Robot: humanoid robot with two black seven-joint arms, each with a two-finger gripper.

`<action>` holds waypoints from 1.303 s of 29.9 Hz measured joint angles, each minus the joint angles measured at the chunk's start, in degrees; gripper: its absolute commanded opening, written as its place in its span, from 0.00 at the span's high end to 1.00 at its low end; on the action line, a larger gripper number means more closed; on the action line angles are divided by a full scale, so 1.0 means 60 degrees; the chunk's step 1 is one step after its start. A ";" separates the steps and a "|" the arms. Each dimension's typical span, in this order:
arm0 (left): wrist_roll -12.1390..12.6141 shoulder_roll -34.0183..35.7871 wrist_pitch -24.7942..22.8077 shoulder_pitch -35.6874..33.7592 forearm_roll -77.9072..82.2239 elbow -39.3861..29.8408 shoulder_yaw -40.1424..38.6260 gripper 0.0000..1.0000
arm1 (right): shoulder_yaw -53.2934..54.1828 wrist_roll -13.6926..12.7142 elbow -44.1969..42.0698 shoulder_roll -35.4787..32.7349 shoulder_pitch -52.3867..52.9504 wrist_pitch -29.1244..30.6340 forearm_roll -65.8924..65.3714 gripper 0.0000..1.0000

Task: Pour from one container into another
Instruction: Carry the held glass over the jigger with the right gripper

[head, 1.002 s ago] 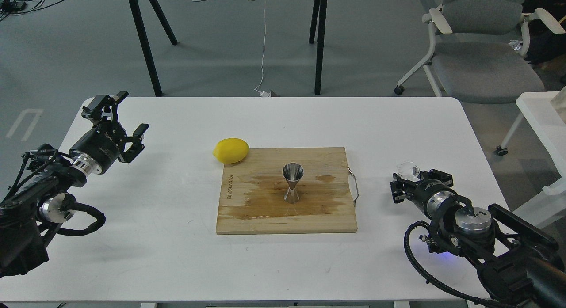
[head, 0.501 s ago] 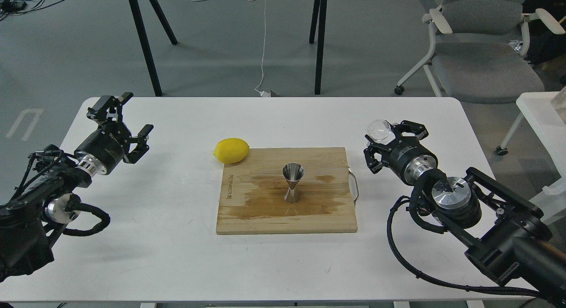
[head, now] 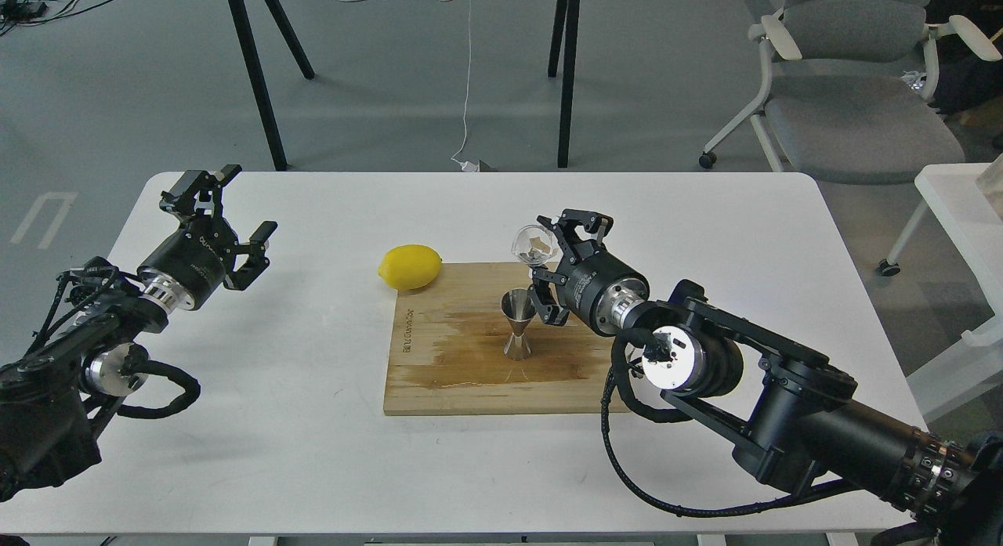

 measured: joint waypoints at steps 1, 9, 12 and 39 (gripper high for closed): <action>0.0000 -0.0003 0.0000 -0.0001 0.0000 0.0000 0.0000 0.01 | -0.0051 -0.0040 0.0030 0.0005 0.0010 -0.0012 -0.0123 0.57; 0.0000 -0.0083 0.0000 -0.0001 0.0010 0.0000 0.0000 0.01 | -0.0169 -0.0247 0.0400 -0.0083 0.0092 -0.0029 -0.0638 0.57; 0.0000 -0.0091 0.0000 0.0000 0.0025 0.0000 0.0000 0.01 | -0.0270 -0.0333 0.0586 -0.0181 0.0099 -0.0029 -0.0840 0.57; 0.0000 -0.0240 0.0000 0.0005 0.0029 0.0292 0.0000 0.01 | -0.1848 -0.0518 0.1222 -0.1545 0.1292 -0.0037 -0.2118 0.56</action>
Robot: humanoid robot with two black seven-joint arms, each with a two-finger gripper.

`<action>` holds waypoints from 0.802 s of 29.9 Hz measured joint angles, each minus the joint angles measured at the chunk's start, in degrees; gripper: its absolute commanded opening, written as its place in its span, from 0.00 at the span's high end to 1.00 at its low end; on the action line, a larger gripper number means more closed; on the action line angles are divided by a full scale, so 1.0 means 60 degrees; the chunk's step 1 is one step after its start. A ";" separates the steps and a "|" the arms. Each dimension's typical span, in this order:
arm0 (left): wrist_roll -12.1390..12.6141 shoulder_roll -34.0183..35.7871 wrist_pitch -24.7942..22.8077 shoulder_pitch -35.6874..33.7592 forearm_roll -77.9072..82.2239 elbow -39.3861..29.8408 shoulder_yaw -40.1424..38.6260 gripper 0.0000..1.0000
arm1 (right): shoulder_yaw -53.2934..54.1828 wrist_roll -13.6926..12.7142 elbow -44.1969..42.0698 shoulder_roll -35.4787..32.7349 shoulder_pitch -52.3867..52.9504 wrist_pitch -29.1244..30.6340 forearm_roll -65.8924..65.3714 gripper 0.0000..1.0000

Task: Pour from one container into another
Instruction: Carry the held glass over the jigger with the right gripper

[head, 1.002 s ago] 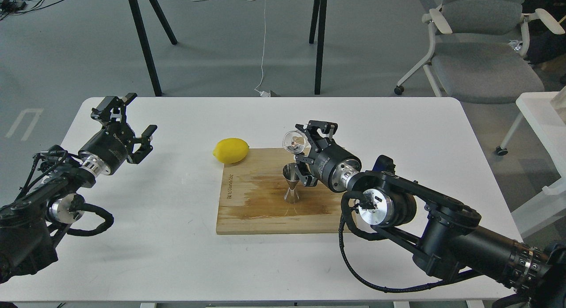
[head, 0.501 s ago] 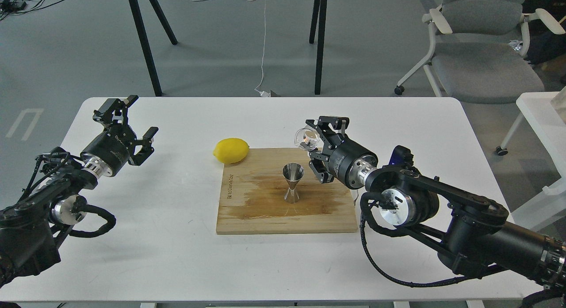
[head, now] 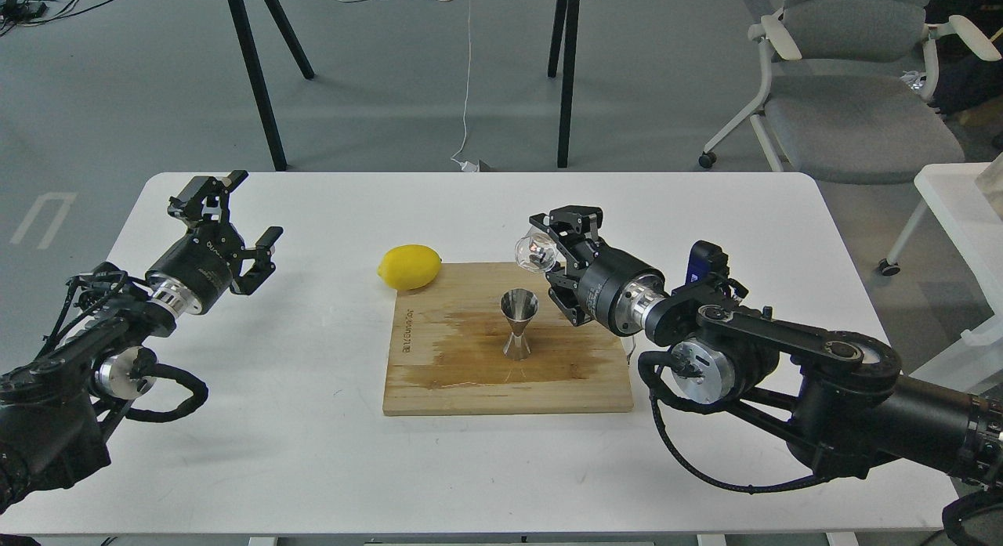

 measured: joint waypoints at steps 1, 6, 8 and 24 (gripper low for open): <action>0.0000 -0.0002 0.0000 0.0000 0.0000 0.0008 0.0000 0.01 | -0.0007 0.0000 -0.0009 0.0000 0.0021 -0.0002 -0.0030 0.56; 0.0000 -0.0041 0.0000 0.0000 0.0000 0.0015 0.0001 0.01 | -0.0437 0.0005 -0.0135 0.0016 0.0450 -0.0057 -0.0098 0.56; 0.0000 -0.0054 0.0000 0.0000 0.0000 0.0015 0.0001 0.01 | -0.0710 0.0008 -0.0159 0.0015 0.0638 -0.0077 -0.0105 0.56; 0.0000 -0.0073 0.0000 0.0000 -0.0006 0.0016 0.0001 0.01 | -0.2263 -0.0002 -0.0624 0.0032 0.1666 -0.0134 -0.0979 0.56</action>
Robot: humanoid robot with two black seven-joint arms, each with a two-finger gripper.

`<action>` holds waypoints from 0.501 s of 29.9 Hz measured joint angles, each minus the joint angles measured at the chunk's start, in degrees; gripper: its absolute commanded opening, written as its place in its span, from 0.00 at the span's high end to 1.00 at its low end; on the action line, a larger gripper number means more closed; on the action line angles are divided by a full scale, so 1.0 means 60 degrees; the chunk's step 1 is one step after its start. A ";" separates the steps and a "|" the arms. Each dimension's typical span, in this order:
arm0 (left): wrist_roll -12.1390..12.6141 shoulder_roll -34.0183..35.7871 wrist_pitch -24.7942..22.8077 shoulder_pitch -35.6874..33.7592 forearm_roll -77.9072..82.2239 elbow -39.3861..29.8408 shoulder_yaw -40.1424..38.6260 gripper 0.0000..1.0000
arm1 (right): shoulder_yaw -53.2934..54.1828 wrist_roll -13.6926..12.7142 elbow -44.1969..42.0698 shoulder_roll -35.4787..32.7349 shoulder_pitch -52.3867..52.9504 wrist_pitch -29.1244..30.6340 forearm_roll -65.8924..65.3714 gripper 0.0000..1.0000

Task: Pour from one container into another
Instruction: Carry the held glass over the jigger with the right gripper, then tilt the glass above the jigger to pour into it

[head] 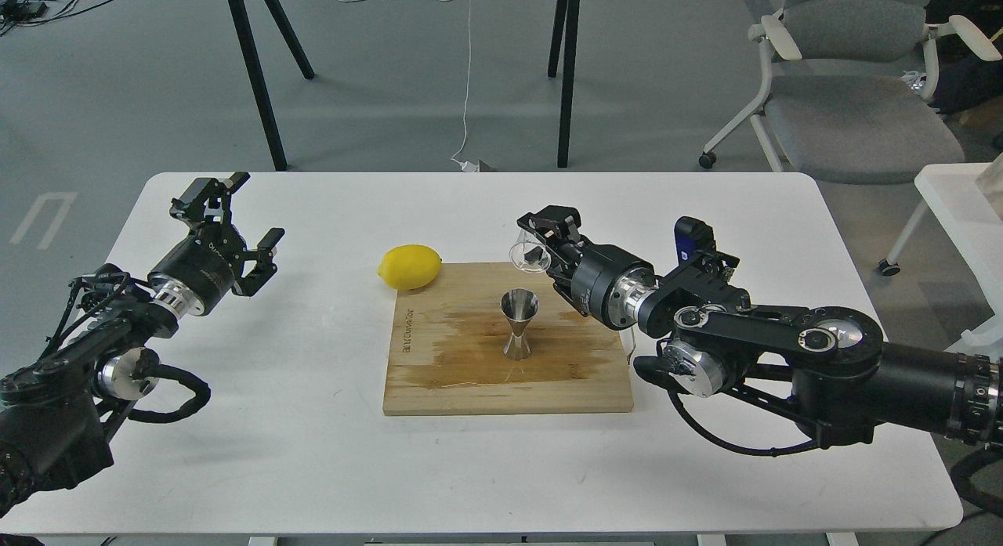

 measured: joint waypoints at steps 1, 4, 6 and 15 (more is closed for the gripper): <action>0.0000 0.0000 0.0000 0.0000 -0.0003 0.0000 0.0000 0.01 | -0.0134 0.0000 -0.0050 0.0000 0.0085 -0.0001 -0.0025 0.56; 0.0000 -0.0007 0.0000 0.0000 -0.0008 0.0000 0.0000 0.01 | -0.0498 0.0000 -0.0168 0.0003 0.0336 0.0000 -0.0087 0.56; 0.0000 -0.0027 0.0000 0.0000 -0.0009 0.0000 0.0000 0.01 | -0.0701 -0.0006 -0.0219 0.0019 0.0495 0.0004 -0.0178 0.56; 0.0000 -0.0043 0.0000 0.0000 -0.0007 0.0000 0.0000 0.01 | -0.1094 -0.0014 -0.0670 0.0756 0.0659 0.0011 -0.0322 0.55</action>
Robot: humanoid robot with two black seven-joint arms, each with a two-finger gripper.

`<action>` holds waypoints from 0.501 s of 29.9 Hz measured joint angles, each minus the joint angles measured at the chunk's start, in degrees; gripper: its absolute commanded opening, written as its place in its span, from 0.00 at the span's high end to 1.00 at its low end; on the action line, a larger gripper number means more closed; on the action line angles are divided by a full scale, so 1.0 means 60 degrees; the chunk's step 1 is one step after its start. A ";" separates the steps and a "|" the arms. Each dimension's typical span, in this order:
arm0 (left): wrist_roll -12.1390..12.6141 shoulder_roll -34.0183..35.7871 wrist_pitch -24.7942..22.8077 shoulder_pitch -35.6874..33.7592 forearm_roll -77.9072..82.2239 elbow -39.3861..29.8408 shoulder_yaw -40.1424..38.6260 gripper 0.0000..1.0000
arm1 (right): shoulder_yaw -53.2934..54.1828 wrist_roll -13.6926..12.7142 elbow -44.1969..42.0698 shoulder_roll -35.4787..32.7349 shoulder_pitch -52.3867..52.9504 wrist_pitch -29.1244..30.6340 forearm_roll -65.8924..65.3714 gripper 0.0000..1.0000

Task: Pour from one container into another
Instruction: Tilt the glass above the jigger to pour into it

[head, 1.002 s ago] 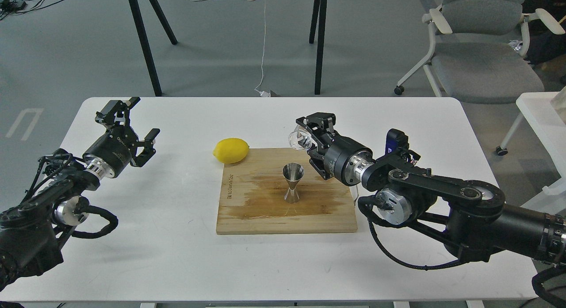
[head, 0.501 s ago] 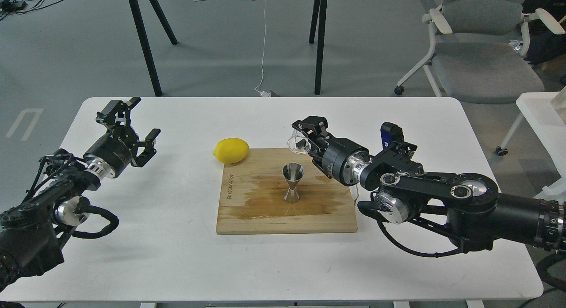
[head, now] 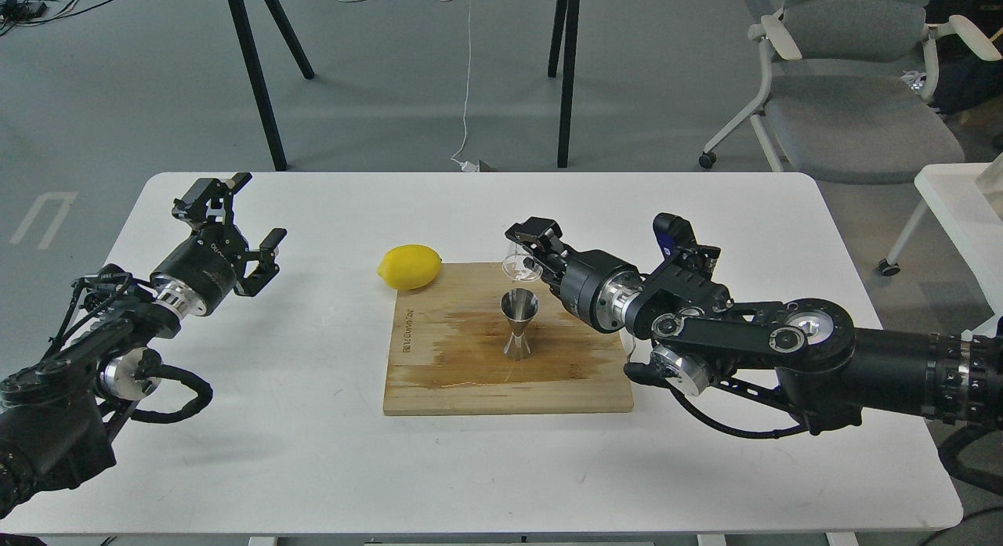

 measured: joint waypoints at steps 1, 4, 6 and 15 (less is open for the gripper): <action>0.0000 0.0000 0.0000 -0.0002 0.0000 0.0000 0.0000 0.01 | -0.0010 0.0000 -0.0039 0.0075 -0.0015 0.0000 -0.0007 0.55; 0.0000 0.0002 0.0000 -0.0013 0.0000 0.0000 0.0000 0.01 | -0.0116 0.0001 -0.0094 0.0196 -0.0028 0.0000 -0.0019 0.55; 0.0000 0.0016 0.0000 -0.0013 -0.0001 0.0000 0.0000 0.01 | -0.0182 0.0009 -0.0100 0.0241 0.0001 -0.0002 -0.0023 0.55; 0.0000 0.0016 0.0000 -0.0009 -0.0001 0.0074 0.0000 0.01 | -0.0275 0.0002 -0.0037 0.0194 0.0074 0.0035 -0.0294 0.55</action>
